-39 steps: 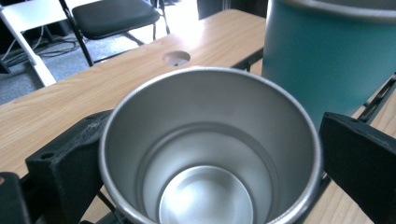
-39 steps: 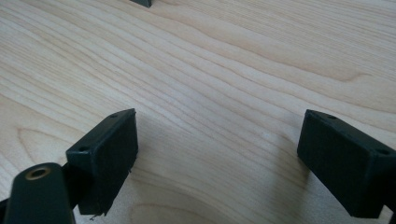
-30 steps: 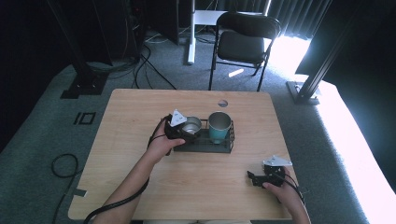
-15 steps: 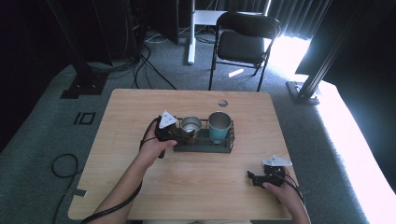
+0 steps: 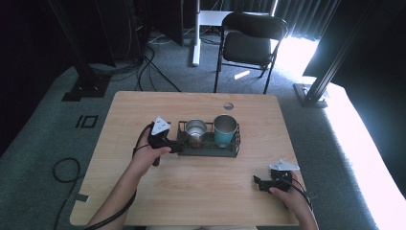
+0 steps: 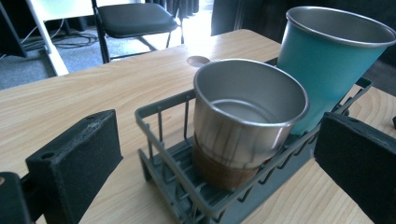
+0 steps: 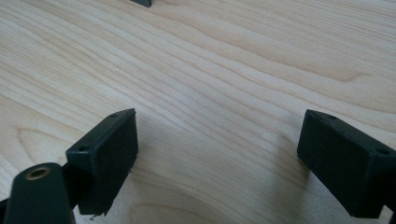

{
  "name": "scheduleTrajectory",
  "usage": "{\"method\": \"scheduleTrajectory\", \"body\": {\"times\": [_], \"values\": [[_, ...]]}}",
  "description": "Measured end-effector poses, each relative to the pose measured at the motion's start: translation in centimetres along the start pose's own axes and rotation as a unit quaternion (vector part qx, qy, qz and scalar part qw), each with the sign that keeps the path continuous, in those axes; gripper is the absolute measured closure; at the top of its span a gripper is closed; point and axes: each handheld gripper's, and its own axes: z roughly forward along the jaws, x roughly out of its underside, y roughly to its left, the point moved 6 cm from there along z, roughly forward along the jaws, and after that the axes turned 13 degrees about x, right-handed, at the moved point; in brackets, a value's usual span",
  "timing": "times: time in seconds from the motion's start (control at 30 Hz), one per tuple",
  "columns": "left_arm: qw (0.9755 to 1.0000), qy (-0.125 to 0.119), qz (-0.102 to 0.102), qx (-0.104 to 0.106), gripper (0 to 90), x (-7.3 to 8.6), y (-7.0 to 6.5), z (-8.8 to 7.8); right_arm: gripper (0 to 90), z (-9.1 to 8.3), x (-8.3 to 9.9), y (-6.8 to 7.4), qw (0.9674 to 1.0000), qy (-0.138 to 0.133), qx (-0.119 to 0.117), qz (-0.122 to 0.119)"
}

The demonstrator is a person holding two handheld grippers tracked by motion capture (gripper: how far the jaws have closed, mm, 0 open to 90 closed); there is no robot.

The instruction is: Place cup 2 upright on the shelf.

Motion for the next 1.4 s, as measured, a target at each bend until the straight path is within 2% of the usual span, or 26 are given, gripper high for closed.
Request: {"method": "scheduleTrajectory", "body": {"times": [0.33, 0.7, 0.83, 1.4], "values": [[0.9999, 0.004, -0.006, -0.010, 1.4, 0.9, 0.6, -1.4, 11.9, 0.0, 0.0, 0.0, 1.0000, 0.000, 0.000, 0.000], [0.9994, 0.006, -0.019, -0.027, 1.4, 2.8, 1.3, -2.9, 11.9, 0.0, 0.0, 0.0, 1.0000, 0.000, 0.000, 0.000], [0.9988, 0.015, -0.021, -0.042, 1.4, 3.9, 1.8, -3.4, 11.9, 0.0, 0.0, 0.0, 1.0000, 0.000, 0.000, 0.000], [0.9959, 0.028, -0.046, -0.072, 1.3, 7.3, 2.8, -5.0, 11.9, 0.0, 0.0, 0.0, 1.0000, 0.000, 0.000, 0.000]]}}
